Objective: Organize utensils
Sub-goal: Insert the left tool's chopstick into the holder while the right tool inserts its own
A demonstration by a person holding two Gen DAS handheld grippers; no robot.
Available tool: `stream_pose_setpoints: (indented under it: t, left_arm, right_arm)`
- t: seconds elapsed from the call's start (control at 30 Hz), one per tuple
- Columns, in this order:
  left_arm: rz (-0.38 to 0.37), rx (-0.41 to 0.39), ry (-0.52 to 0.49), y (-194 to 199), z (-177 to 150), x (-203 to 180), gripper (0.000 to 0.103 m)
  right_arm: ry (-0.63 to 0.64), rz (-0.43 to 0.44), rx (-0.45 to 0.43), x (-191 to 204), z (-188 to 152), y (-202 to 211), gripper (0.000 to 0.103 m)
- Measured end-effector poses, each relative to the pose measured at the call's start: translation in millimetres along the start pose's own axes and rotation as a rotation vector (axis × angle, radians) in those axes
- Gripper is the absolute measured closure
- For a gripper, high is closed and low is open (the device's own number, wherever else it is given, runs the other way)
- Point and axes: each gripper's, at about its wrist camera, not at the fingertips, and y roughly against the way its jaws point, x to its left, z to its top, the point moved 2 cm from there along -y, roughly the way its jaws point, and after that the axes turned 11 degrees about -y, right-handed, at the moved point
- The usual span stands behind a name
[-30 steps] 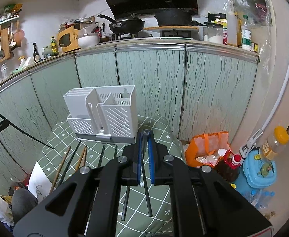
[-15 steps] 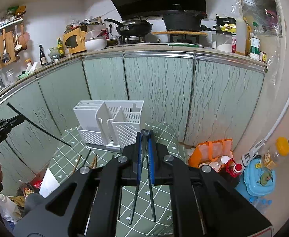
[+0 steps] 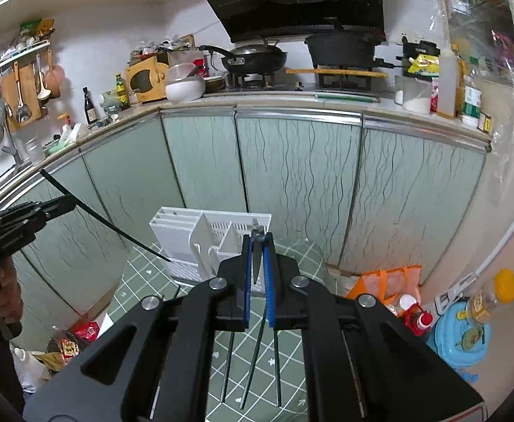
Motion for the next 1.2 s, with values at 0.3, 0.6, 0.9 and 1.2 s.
stream_pose_setpoints:
  t: [0.3, 0.6, 0.9, 1.2]
  left_arm:
    - [-0.061, -0.006, -0.023, -24.6, 34.5, -1.6, 0.096]
    - [-0.147, 0.010, -0.081, -73.1, 47.4, -8.0, 0.096]
    - [-0.194, 0.054, -0.111, -130.6, 35.4, -15.4, 0.096]
    - [-0.188, 0.086, -0.143, -172.3, 12.8, -24.1, 0.096]
  right_arm:
    - [0.039, 0.017, -0.016, 9.2, 43.9, -12.0, 0.097]
    - [0.061, 0.073, 0.050, 11.3, 50.9, -68.8, 0.097]
    - [0.075, 0.065, 0.104, 1.5, 38.1, -128.5, 0.097]
    - [0.071, 0.076, 0.140, -10.4, 16.2, -169.3, 0.097]
